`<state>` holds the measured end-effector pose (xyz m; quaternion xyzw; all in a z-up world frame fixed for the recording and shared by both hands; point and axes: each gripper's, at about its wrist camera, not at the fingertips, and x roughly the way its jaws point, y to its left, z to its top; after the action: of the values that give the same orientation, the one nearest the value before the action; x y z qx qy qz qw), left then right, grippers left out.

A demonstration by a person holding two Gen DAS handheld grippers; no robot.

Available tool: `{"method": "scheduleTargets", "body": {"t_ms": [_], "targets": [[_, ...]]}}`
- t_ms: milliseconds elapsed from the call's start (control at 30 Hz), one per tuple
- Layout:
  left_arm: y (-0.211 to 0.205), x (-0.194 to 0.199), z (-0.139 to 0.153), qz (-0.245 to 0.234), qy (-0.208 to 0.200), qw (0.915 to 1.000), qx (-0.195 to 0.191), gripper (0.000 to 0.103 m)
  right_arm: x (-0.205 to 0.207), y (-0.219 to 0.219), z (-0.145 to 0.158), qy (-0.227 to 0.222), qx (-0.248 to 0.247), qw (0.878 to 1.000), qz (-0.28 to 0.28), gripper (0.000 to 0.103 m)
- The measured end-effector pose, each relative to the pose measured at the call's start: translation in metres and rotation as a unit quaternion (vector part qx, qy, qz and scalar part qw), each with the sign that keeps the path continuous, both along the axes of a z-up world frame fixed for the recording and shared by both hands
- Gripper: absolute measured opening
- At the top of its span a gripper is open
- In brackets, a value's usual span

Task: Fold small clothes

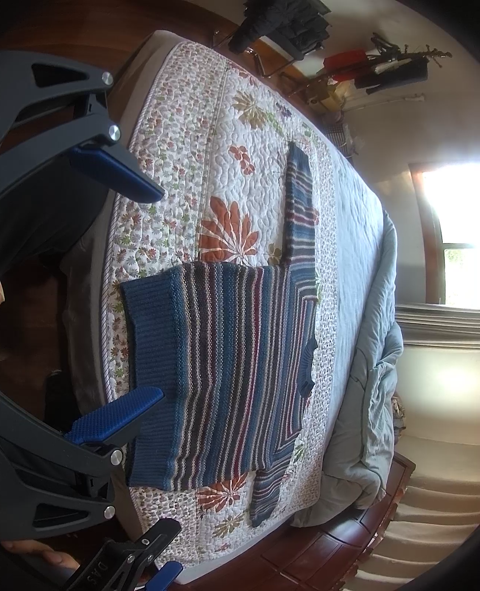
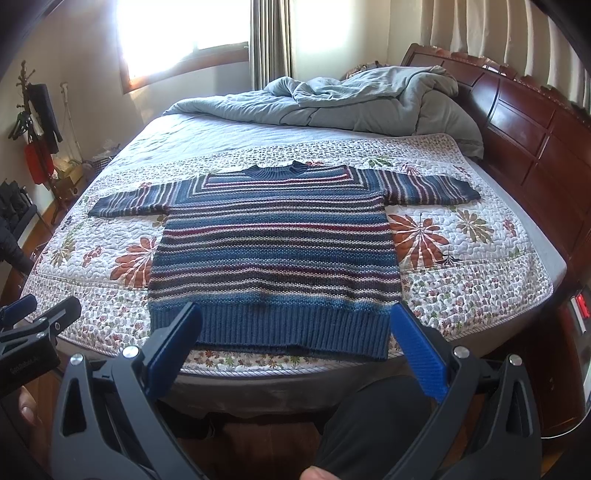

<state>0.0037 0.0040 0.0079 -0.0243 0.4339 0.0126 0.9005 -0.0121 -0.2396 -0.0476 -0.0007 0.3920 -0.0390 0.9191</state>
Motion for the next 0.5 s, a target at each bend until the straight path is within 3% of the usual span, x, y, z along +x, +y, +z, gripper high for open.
{"method": "scheduleTargets", "body": {"t_ms": [500], "targets": [[-0.007, 0.01, -0.013, -0.005, 0.008, 1.0, 0.003, 0.099, 0.012, -0.005, -0.009, 0.008, -0.001, 1.0, -0.003, 0.101]]}}
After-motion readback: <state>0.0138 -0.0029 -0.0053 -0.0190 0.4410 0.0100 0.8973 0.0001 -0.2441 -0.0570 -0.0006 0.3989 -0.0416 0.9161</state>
